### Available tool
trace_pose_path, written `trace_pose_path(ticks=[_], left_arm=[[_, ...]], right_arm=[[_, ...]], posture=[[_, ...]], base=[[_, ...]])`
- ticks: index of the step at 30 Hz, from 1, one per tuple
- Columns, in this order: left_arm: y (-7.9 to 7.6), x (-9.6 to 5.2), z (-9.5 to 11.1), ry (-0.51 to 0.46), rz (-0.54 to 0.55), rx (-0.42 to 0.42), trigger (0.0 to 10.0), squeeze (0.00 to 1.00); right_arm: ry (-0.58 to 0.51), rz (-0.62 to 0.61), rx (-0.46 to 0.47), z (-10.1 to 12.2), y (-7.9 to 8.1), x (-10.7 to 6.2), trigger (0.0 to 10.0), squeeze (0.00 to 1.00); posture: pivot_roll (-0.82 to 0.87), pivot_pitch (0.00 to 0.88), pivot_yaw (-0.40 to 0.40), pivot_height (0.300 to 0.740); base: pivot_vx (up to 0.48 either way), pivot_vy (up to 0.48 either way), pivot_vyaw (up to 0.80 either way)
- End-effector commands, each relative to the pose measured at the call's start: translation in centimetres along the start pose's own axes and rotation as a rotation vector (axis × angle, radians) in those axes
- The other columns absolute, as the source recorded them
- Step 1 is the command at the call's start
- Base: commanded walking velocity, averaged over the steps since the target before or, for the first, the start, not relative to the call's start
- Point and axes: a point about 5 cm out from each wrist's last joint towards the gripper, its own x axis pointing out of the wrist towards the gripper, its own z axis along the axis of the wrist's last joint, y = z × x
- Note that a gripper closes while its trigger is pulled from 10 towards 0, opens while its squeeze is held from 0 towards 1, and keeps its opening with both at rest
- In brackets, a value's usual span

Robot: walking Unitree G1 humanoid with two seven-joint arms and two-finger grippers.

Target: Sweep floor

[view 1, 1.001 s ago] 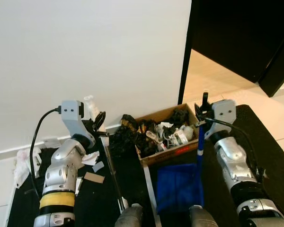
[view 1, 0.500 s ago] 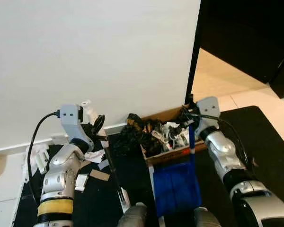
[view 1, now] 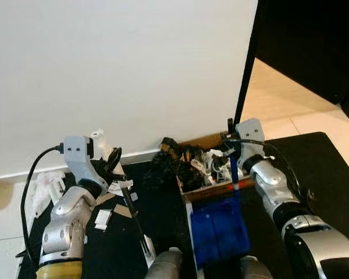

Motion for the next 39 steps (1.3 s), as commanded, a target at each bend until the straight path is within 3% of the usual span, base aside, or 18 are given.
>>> trace_pose_path(ticks=[1, 12, 14, 22, 23, 24, 25, 32, 38, 39], left_arm=[[0.1, -0.1, 0.4, -0.004, 0.005, 0.013, 10.0, 0.00], [-0.7, 1.4, 0.1, -0.002, -0.021, -0.011, 10.0, 0.00], [-0.9, 1.8, -0.1, -0.005, -0.025, -0.019, 10.0, 0.00], [-1.4, 2.4, -0.5, -0.009, -0.029, -0.035, 10.0, 0.00], [-1.5, 2.4, -0.5, -0.010, -0.029, -0.037, 10.0, 0.00], [-1.5, 2.4, -0.5, -0.010, -0.029, -0.037, 10.0, 0.00], [-1.5, 2.4, -0.5, -0.012, -0.028, -0.037, 10.0, 0.00], [-1.2, 2.3, -0.7, -0.016, -0.011, -0.036, 10.0, 0.00], [-1.4, 2.6, -0.9, -0.016, -0.016, -0.039, 10.0, 0.00], [-1.4, 2.7, -0.9, -0.017, -0.018, -0.040, 10.0, 0.00]], right_arm=[[0.019, -0.008, 0.025, -0.7, -0.1, -0.4, 10.0, 1.00], [-0.031, -0.049, 0.039, 0.0, -2.2, -0.8, 10.0, 1.00], [-0.078, -0.047, 0.020, 0.9, -2.7, -0.6, 10.0, 1.00], [-0.124, 0.000, -0.052, 2.4, -2.7, 0.1, 10.0, 1.00], [-0.117, 0.012, -0.048, 2.3, -2.4, 0.2, 10.0, 0.69], [-0.117, 0.012, -0.048, 2.3, -2.4, 0.2, 10.0, 0.69], [-0.102, 0.002, -0.033, 2.1, -2.3, 0.2, 10.0, 0.00], [0.051, -0.132, 0.100, -0.8, -1.7, -0.5, 10.0, 0.00], [0.145, -0.181, 0.089, -1.9, -1.8, -0.9, 10.0, 0.00], [0.153, -0.189, 0.096, -1.9, -1.9, -0.8, 8.5, 0.00]], posture=[[0.32, 0.188, 0.114, 0.740], [0.25, 0.165, 0.111, 0.740], [0.23, 0.155, 0.103, 0.740], [0.22, 0.141, 0.090, 0.740], [0.22, 0.139, 0.088, 0.740], [0.22, 0.139, 0.088, 0.740], [0.22, 0.137, 0.083, 0.740], [0.21, 0.136, 0.077, 0.740], [0.19, 0.132, 0.078, 0.740], [0.19, 0.132, 0.078, 0.740]], base=[[0.000, 0.000, 0.00], [0.000, 0.000, 0.00], [0.000, 0.000, 0.00], [0.000, 0.000, 0.00], [0.000, 0.000, 0.00], [0.000, 0.000, 0.00], [0.000, 0.000, 0.00], [0.000, 0.000, 0.00], [0.000, 0.000, 0.00], [0.000, 0.000, 0.00]])
